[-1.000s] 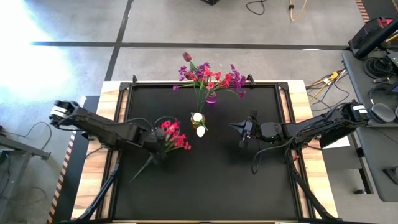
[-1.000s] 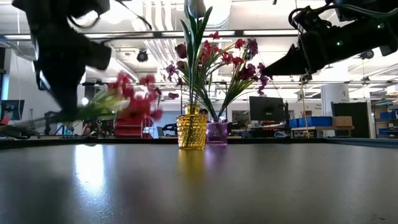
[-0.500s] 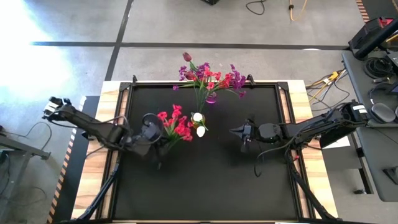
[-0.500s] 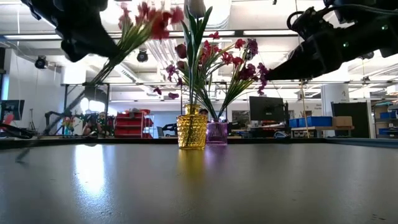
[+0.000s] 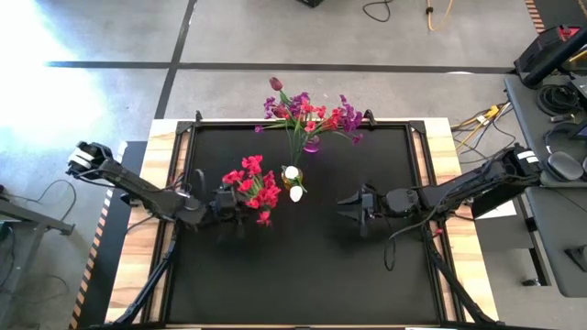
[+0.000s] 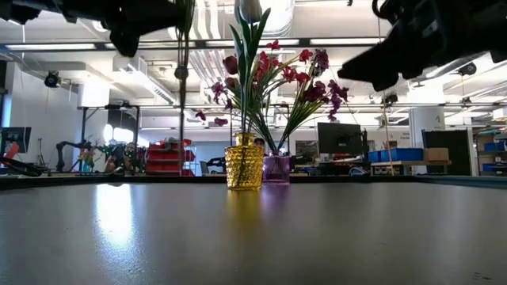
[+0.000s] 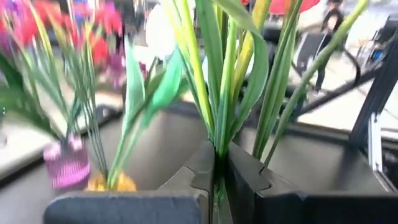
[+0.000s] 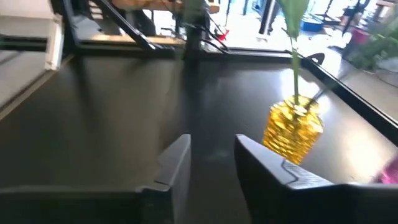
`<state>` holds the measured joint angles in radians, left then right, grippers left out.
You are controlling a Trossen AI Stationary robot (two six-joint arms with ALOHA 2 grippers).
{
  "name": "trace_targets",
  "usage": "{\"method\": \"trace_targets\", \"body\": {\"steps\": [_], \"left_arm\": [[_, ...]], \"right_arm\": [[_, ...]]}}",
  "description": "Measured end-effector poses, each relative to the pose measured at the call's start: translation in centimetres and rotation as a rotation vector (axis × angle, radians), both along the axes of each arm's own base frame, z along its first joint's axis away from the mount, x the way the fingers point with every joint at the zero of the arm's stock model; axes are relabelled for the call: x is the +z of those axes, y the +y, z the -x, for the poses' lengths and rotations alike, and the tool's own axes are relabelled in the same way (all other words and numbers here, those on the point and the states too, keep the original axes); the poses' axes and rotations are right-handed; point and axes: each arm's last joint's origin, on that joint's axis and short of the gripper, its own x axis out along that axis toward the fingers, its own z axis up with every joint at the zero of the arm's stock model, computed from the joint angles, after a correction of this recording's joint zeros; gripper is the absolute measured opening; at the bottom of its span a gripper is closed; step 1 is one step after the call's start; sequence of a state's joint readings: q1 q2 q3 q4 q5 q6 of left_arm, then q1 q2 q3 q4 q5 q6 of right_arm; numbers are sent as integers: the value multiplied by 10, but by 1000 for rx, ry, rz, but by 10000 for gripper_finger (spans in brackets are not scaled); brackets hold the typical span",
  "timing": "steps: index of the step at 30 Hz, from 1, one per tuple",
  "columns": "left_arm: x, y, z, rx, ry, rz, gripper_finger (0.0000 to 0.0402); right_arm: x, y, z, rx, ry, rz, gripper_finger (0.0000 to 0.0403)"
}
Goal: Sort flowers into vase by color
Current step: Put the red flowers into the yellow vase
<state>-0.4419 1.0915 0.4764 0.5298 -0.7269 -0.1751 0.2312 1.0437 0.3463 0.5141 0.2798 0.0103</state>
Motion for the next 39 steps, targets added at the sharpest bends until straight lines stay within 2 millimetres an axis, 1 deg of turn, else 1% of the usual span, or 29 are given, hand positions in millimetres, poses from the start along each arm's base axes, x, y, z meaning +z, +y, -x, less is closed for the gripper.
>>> {"method": "trace_targets", "body": {"steps": [3, 6, 9, 14, 19, 24, 28, 30, 34, 39], "left_arm": [[6, 0, -2, -1, -67, -44, 6], [16, -1, -5, 2, -83, -80, 6], [28, -4, -12, 4, -97, -120, 6], [48, -10, -28, 6, -109, -195, 6], [49, -9, -47, 27, -87, -219, 5], [44, -4, -64, -33, -107, -216, 5], [44, -1, -72, -55, -122, -212, 4], [44, -2, -74, -68, -136, -210, 4], [45, -4, -77, -103, -154, -202, 4], [46, -5, -77, -133, -179, -173, 4]], "right_arm": [[5, 9, -4, 34, -10, -5, 144], [11, 19, -11, 72, -18, 8, 168], [18, 28, -21, 103, -25, 36, 184], [30, 40, -43, 123, -41, 82, 206], [39, 48, -64, 135, -54, 119, 234], [45, 54, -82, 144, -65, 157, 257], [49, 57, -94, 132, -72, 174, 262], [51, 57, -97, 92, -74, 199, 260], [55, 56, -100, 18, -82, 225, 247], [60, 57, -101, 42, -135, 207, 222]]}}
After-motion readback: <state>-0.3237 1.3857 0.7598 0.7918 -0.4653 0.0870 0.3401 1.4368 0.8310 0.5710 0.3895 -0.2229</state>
